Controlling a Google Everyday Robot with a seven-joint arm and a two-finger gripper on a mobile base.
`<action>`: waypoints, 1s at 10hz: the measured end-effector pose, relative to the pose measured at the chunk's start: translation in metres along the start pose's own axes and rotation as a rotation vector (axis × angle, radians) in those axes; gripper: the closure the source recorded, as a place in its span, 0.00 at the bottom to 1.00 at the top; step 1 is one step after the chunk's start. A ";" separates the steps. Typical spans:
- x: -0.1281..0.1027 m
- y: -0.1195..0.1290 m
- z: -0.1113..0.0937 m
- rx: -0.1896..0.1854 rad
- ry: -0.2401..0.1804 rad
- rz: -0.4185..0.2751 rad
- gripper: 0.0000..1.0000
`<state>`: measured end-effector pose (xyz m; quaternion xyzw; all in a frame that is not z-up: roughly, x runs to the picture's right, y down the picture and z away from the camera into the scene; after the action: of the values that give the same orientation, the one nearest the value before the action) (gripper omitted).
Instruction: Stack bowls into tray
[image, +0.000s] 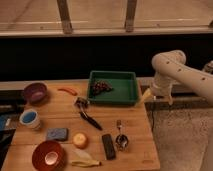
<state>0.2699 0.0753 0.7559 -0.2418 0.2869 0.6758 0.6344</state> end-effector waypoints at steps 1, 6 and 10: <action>0.000 0.000 0.000 0.000 0.000 0.000 0.20; 0.001 0.000 -0.001 0.008 -0.003 -0.006 0.20; 0.002 0.045 -0.008 0.028 -0.013 -0.099 0.20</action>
<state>0.2249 0.0696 0.7522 -0.2424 0.2797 0.6412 0.6723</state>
